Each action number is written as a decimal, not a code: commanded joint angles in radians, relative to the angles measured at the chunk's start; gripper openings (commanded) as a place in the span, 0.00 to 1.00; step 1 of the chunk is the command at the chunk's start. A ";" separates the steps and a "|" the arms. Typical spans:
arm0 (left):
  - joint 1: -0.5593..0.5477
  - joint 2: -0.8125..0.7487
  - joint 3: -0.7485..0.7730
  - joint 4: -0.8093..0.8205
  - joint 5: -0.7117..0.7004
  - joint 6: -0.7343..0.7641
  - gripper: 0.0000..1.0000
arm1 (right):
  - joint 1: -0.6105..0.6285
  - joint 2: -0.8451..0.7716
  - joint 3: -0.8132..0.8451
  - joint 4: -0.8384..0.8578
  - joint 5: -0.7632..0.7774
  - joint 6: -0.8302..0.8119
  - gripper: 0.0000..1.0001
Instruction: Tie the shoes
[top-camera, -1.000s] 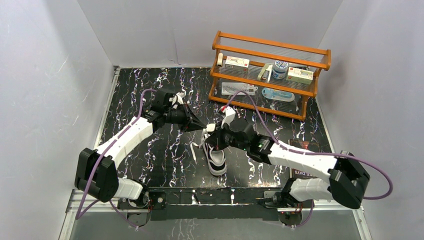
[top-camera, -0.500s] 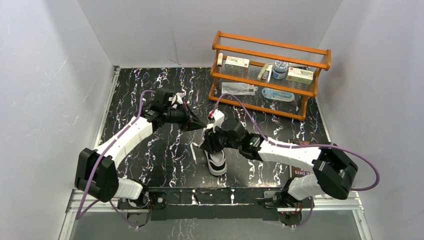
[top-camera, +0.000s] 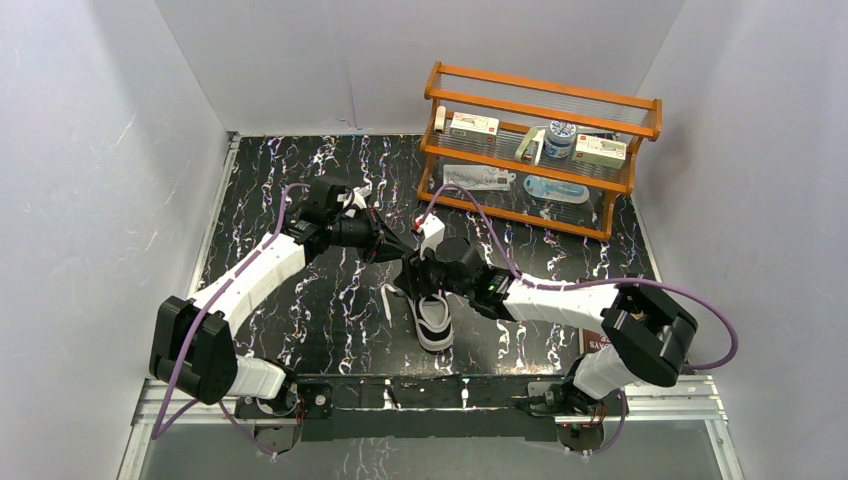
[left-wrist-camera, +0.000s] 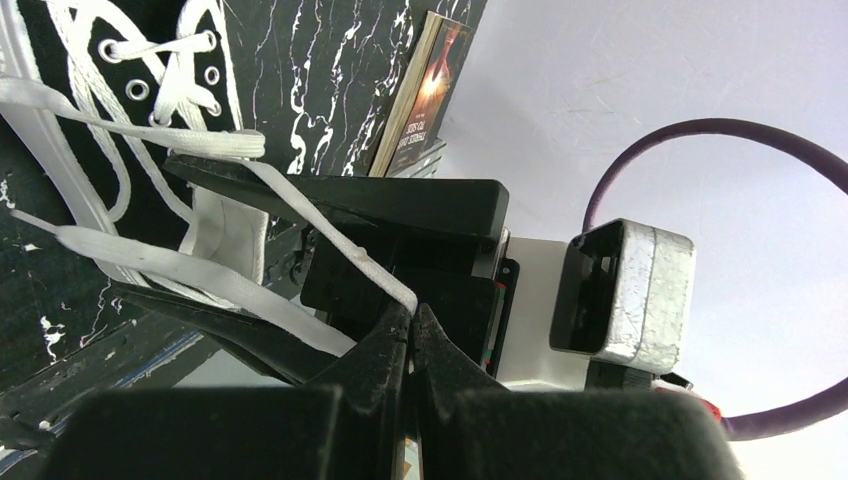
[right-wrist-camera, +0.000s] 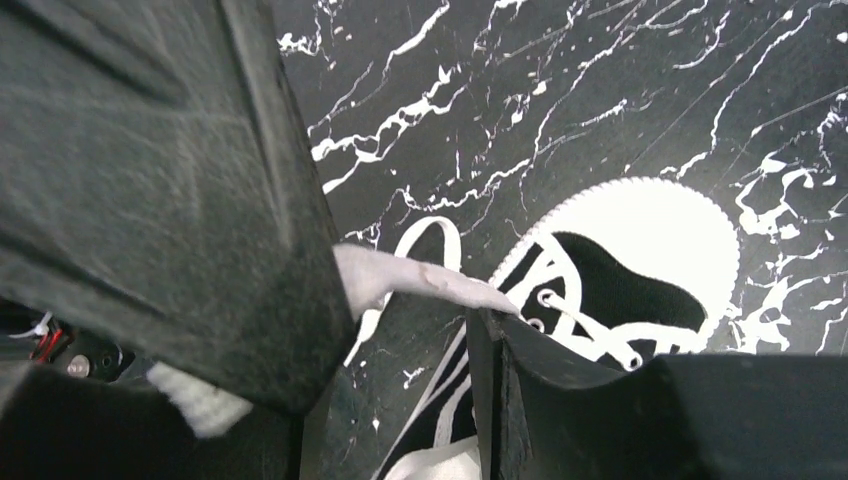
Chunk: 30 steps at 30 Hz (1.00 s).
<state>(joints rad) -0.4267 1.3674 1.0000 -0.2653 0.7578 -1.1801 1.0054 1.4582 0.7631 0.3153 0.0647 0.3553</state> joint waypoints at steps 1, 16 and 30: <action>0.012 -0.017 0.016 -0.012 0.071 -0.014 0.00 | 0.014 0.009 0.022 0.153 0.047 -0.007 0.56; 0.038 -0.001 0.034 -0.008 0.092 -0.025 0.00 | 0.066 -0.015 -0.022 0.209 0.137 0.069 0.62; 0.069 0.024 0.065 -0.024 0.117 -0.019 0.00 | 0.068 -0.001 -0.044 0.268 0.127 0.066 0.27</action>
<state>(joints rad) -0.3733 1.3914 1.0260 -0.2737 0.8124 -1.2007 1.0710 1.4796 0.7269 0.5053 0.1772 0.4198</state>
